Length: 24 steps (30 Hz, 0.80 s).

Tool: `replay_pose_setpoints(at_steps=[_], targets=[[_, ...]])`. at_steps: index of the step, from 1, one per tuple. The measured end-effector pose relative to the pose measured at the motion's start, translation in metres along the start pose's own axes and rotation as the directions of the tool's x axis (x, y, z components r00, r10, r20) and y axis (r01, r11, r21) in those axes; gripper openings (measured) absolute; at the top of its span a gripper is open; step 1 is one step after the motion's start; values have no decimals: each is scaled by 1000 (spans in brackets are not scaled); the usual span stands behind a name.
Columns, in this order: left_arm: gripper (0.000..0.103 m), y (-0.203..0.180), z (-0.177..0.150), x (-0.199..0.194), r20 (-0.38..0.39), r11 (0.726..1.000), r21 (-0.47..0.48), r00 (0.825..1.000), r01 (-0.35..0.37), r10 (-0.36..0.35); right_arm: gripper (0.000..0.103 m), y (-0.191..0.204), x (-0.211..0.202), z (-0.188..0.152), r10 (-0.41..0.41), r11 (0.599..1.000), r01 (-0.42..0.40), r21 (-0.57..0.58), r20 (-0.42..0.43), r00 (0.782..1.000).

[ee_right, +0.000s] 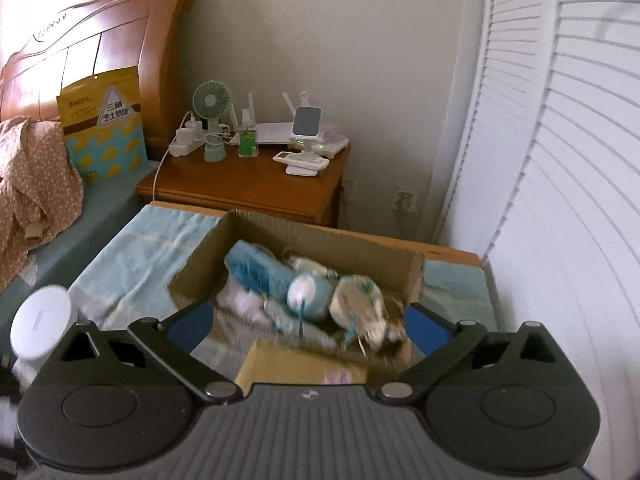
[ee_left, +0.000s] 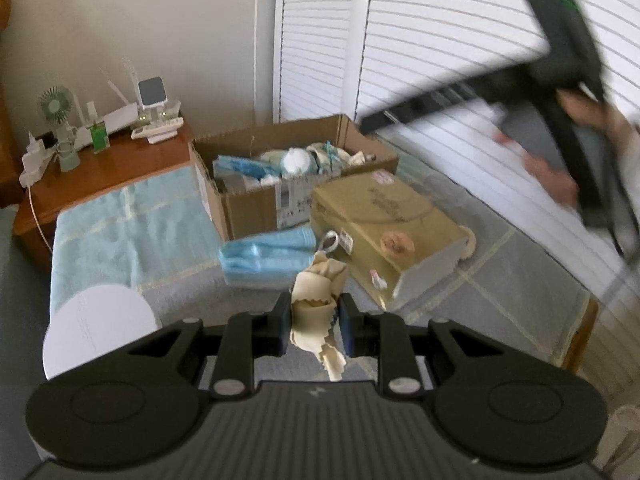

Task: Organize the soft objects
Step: 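Lower the beige cloth into the box and open the left tool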

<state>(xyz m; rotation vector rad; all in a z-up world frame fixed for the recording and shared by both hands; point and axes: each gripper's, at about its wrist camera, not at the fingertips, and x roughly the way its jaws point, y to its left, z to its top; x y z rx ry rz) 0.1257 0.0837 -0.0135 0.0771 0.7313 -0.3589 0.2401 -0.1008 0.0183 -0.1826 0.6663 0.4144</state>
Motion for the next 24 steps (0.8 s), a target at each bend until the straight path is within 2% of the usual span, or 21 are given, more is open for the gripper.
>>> replay_pose_setpoints(at_steps=[10, 17, 22, 23, 24], targets=[[23, 10, 56, 20, 17, 999, -20, 999, -27, 27, 103, -3, -51, -72, -11, 998, 11, 69, 2, 1000], [24, 31, 109, 61, 22, 996, -63, 997, -66, 68, 103, -4, -62, -87, -13, 997, 13, 71, 8, 1000], [24, 46, 124, 89, -2, 987, -107, 993, -117, 117, 103, -9, -67, -92, -12, 997, 11, 78, 18, 1000], [25, 48, 125, 93, -7, 986, -111, 992, -126, 126, 103, -11, -67, -92, -15, 997, 13, 79, 19, 1000], [34, 48, 125, 96, -10, 985, -112, 991, -134, 134, 103, -11, -67, -93, -17, 997, 15, 81, 19, 1000]])
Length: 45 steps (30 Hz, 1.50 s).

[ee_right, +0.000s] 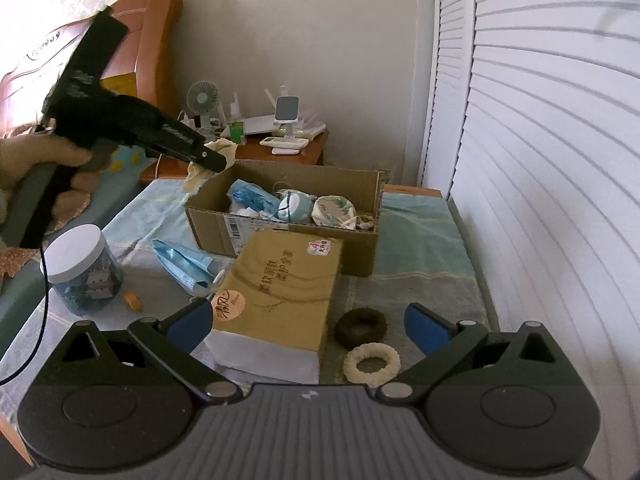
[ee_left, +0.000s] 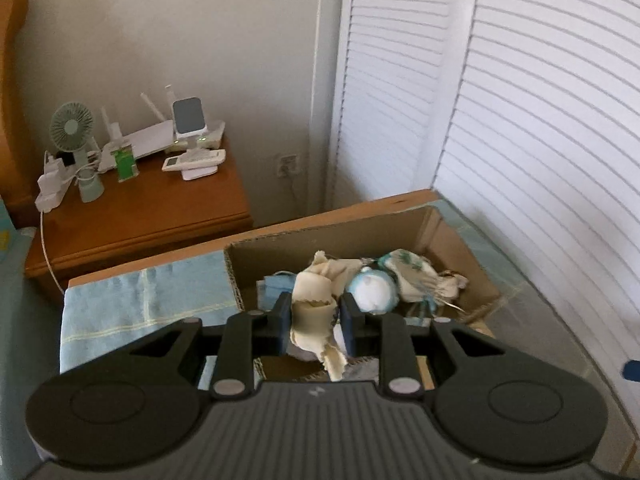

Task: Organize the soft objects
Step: 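Lower the beige cloth into the box and open the left tool, then move the left tool toward the small orange piece while the right tool approaches the cream ring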

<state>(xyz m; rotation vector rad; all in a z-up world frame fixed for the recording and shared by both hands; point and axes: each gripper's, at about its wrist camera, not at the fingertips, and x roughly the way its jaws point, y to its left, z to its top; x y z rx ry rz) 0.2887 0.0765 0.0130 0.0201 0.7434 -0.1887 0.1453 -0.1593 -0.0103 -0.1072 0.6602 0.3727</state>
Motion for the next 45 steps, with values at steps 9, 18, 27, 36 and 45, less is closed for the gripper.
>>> replay_pose_setpoints(at_steps=[9, 18, 27, 36, 45], targets=[[97, -7, -9, -18, 62, 998, 34, 997, -44, 41, 103, -5, -5, -1, -3, 1000, 3, 5, 7, 1000], [101, -24, -36, -57, 92, 993, 107, 995, -42, 32, 103, -4, -15, -1, -20, 1000, 20, 6, 19, 1000], [102, -40, -94, -86, 84, 993, 98, 995, -60, 52, 103, -7, -17, -10, -33, 999, 33, 24, 5, 999], [102, -42, -153, -77, 10, 996, 51, 998, -67, 66, 103, -8, -13, -21, -52, 998, 53, 32, -28, 998], [102, -29, -167, -69, -10, 999, -8, 999, -40, 40, 103, -5, -7, -21, -53, 998, 54, 29, -40, 998]])
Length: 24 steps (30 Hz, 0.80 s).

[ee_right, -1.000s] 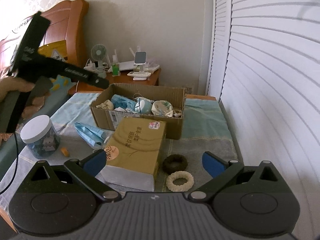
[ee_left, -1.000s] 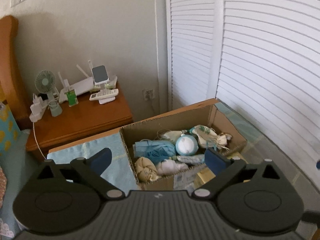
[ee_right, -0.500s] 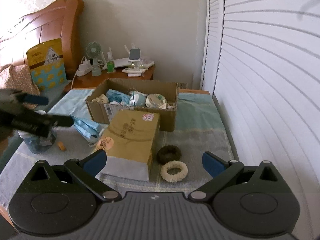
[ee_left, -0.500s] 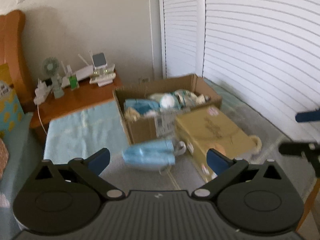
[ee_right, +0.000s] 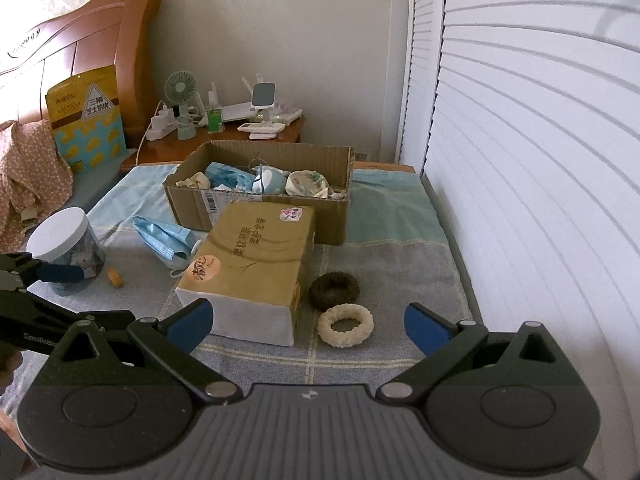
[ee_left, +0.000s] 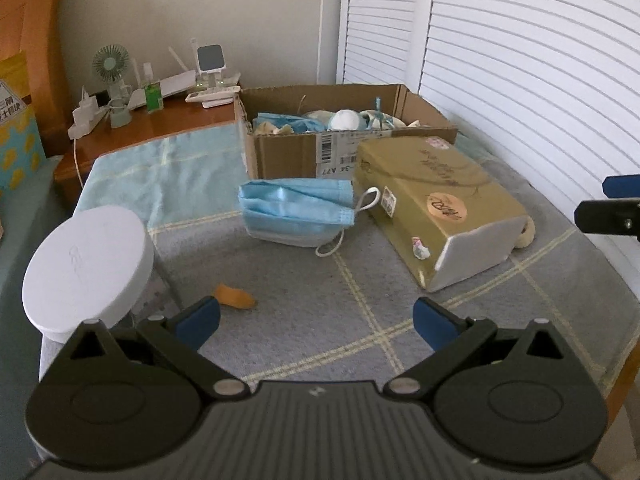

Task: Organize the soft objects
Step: 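Move the left tool toward the small orange piece while the right tool approaches the cream ring, then lower the left tool onto the small orange piece and close it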

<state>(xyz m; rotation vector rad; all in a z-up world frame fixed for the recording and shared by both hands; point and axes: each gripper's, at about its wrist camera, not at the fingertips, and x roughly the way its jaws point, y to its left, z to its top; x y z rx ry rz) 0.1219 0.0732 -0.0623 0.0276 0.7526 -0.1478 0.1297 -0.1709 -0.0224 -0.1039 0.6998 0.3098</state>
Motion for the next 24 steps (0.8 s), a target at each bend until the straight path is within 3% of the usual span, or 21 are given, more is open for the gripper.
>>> replay_pose_setpoints(at_steps=[4, 7, 11, 18, 24], targets=[[102, 5, 2, 5, 5, 999, -16, 1000, -29, 29, 103, 4, 4, 0, -7, 1000, 6, -14, -9, 1000], [95, 9, 2, 8, 6, 999, -25, 999, -34, 34, 103, 5, 7, 2, 0, 1000, 0, -16, -12, 1000], [60, 8, 3, 16, -10, 997, -3, 997, -82, 82, 103, 6, 13, 3, 6, 1000, -6, -22, -22, 1000], [59, 8, 3, 25, 6, 983, 13, 983, -184, 184, 103, 10, 24, 4, 14, 999, -16, -37, -45, 999], [59, 4, 5, 33, 4, 982, 28, 982, -187, 187, 103, 11, 26, 5, 25, 999, -27, -39, -51, 998]])
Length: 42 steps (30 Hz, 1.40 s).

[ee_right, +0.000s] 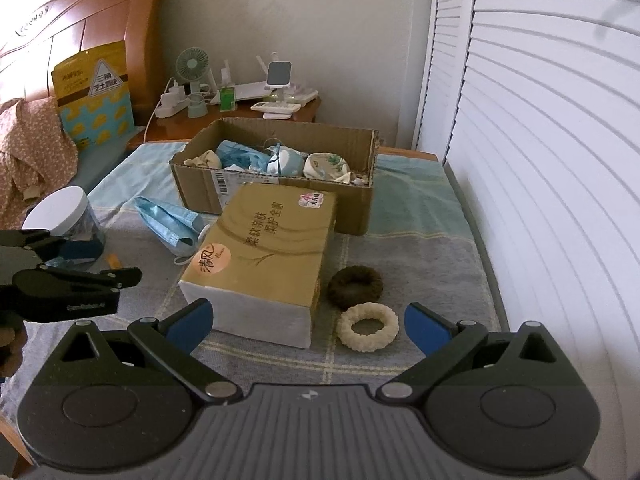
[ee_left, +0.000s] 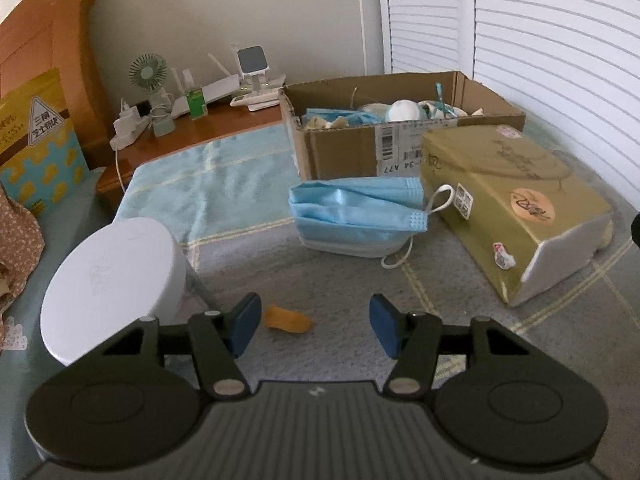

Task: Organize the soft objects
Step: 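Lower the left tool onto the small orange piece and close it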

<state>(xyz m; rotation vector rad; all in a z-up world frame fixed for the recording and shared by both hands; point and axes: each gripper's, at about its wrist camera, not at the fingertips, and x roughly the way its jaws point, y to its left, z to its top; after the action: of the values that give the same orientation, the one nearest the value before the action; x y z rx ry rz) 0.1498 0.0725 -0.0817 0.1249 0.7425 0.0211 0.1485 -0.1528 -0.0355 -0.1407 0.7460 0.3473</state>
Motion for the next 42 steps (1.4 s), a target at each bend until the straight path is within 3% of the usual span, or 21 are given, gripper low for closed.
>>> replay_pose_setpoints(at_steps=[6, 15, 20, 24, 29, 34, 39, 42], targets=[[59, -3, 0, 6, -35, 1000, -12, 999, -14, 13, 103, 2, 0, 2, 4, 1000, -4, -5, 3, 1000], [59, 1, 2, -13, -18, 994, -61, 995, 95, -96, 103, 2, -1, 2, 9, 1000, -9, -5, 5, 1000], [59, 5, 0, -10, -39, 994, -73, 995, 84, -87, 103, 4, -4, 3, 9, 1000, -9, -10, 10, 1000], [60, 2, -7, -18, -43, 991, -38, 990, 130, -132, 103, 4, -5, 2, 6, 1000, -6, -15, 11, 1000], [60, -6, -9, -27, -61, 969, -35, 967, 244, -246, 103, 5, -6, 2, 11, 1000, -11, -14, 13, 1000], [61, -6, -11, -36, -38, 972, -11, 972, 233, -234, 103, 6, -10, 3, 9, 1000, -9, -21, 19, 1000], [60, 2, -14, -31, -32, 987, -12, 987, 158, -159, 103, 6, -10, 2, 11, 1000, -11, -19, 18, 1000], [60, 7, -16, -21, -58, 983, -46, 981, 180, -183, 103, 8, -10, 2, 10, 1000, -9, -29, 17, 1000]])
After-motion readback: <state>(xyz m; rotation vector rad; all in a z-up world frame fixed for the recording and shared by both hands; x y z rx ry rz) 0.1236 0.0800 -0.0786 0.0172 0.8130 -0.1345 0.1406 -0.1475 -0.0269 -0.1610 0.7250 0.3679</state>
